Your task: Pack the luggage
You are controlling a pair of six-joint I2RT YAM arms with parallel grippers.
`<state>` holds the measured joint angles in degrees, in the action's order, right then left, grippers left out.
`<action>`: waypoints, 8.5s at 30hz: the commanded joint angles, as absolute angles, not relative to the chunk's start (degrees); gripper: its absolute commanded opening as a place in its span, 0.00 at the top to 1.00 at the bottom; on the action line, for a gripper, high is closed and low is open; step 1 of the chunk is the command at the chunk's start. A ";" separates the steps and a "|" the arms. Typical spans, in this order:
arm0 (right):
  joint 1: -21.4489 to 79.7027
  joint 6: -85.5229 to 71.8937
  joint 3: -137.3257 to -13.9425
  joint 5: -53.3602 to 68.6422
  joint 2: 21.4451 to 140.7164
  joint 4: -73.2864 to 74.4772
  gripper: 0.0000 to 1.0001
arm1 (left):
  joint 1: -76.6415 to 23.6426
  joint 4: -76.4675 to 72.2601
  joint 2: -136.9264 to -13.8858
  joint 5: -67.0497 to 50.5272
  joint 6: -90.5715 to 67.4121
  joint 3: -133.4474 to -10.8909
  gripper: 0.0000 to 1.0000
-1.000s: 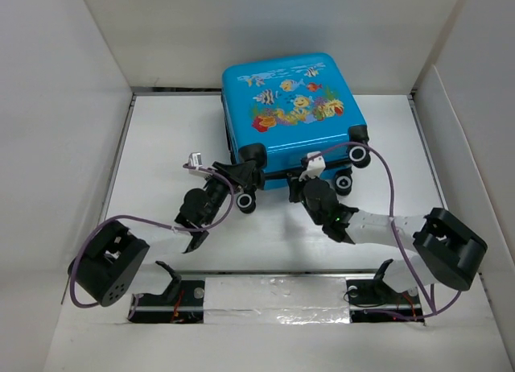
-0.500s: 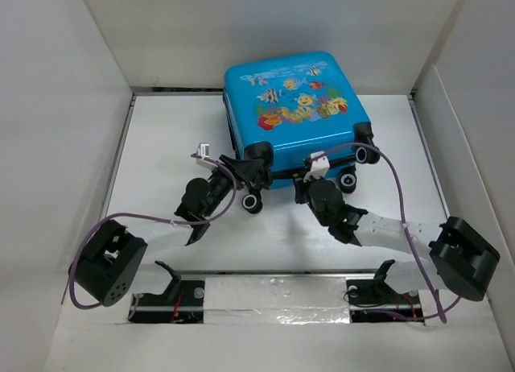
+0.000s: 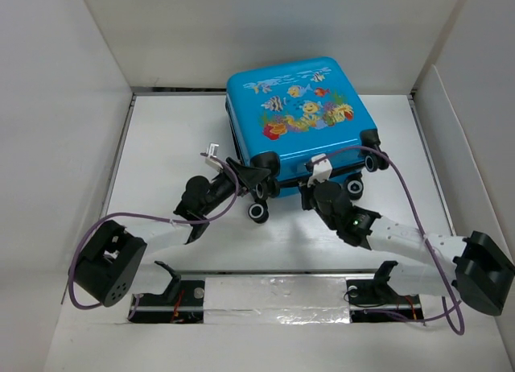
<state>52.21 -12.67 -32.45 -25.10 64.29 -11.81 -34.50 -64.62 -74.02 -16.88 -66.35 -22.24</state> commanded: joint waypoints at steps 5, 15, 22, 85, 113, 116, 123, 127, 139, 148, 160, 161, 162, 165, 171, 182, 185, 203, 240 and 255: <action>60.73 -16.87 -39.64 -0.44 70.84 -28.92 1.00 | -35.60 -71.63 -69.53 -18.72 -66.09 -33.57 1.00; 60.73 -14.24 -42.63 -6.20 60.93 -16.29 1.00 | -34.02 -63.46 -64.34 -16.45 -62.32 -29.36 1.00; 55.64 -16.35 -33.50 -9.68 50.72 -12.02 1.00 | -34.01 -59.77 -63.81 -15.29 -59.85 -29.09 1.00; 32.17 -15.64 -25.75 4.14 69.96 -36.73 0.60 | -36.74 -47.12 -64.78 -8.89 -43.42 -23.64 0.25; 26.90 -16.26 -23.12 8.79 70.14 -42.63 0.68 | -50.10 -36.72 -59.67 9.33 -37.88 -27.51 0.03; 26.89 -16.26 -23.12 9.05 70.22 -42.80 0.76 | -49.57 -39.19 -61.69 7.21 -38.23 -27.86 0.03; 26.89 -16.43 -23.20 8.97 70.93 -43.07 0.96 | -49.57 -40.17 -64.94 5.28 -37.35 -30.49 0.03; 26.89 -17.40 -22.41 9.40 70.93 -44.64 1.00 | -49.57 -41.83 -66.71 5.18 -37.97 -30.85 0.09; 45.07 -16.87 -21.62 -6.23 62.67 -35.78 1.00 | -49.57 -48.43 -72.86 0.35 -40.25 -36.38 0.53; 51.24 -15.47 -26.53 -19.92 50.39 -9.45 1.00 | -49.57 -47.20 -72.60 1.49 -40.51 -37.79 0.53; 56.32 -18.10 -26.28 -5.10 56.23 -20.18 1.00 | -49.57 -50.80 -76.73 -4.30 -43.06 -39.72 0.53; 57.90 -18.80 -26.02 -6.58 57.56 -24.39 1.00 | -49.57 -51.32 -76.82 -4.65 -43.15 -40.07 0.53; 59.05 -19.94 -25.84 -7.46 58.44 -25.91 1.00 | -49.57 -51.24 -76.82 -4.66 -43.24 -40.25 0.53; 59.68 -20.21 -26.36 -16.32 58.19 -22.35 1.00 | -49.57 -50.71 -75.85 -4.57 -43.16 -40.34 0.53; 49.41 -18.81 -22.33 -14.69 51.16 -18.35 1.00 | -49.57 -50.01 -74.00 -3.95 -44.12 -36.48 0.51; 38.67 -14.42 -24.34 -0.88 57.65 -21.18 0.51 | -49.57 -48.96 -73.74 -3.08 -44.03 -34.54 0.36; 37.44 -14.94 -24.35 -0.79 58.01 -20.74 0.50 | -49.57 -48.78 -73.65 -3.43 -43.68 -34.54 0.31; 30.67 -16.44 -25.21 -2.99 56.33 -15.23 0.52 | -49.57 -46.14 -72.60 -1.84 -42.36 -32.61 0.29; 22.50 -17.23 -17.05 11.70 53.61 -26.63 0.48 | -50.80 -45.00 -74.00 -5.89 -42.54 -31.55 0.26; 21.27 -16.96 -18.02 9.23 56.96 -28.83 0.85 | -51.86 -50.97 -78.31 -7.12 -44.56 -33.22 0.52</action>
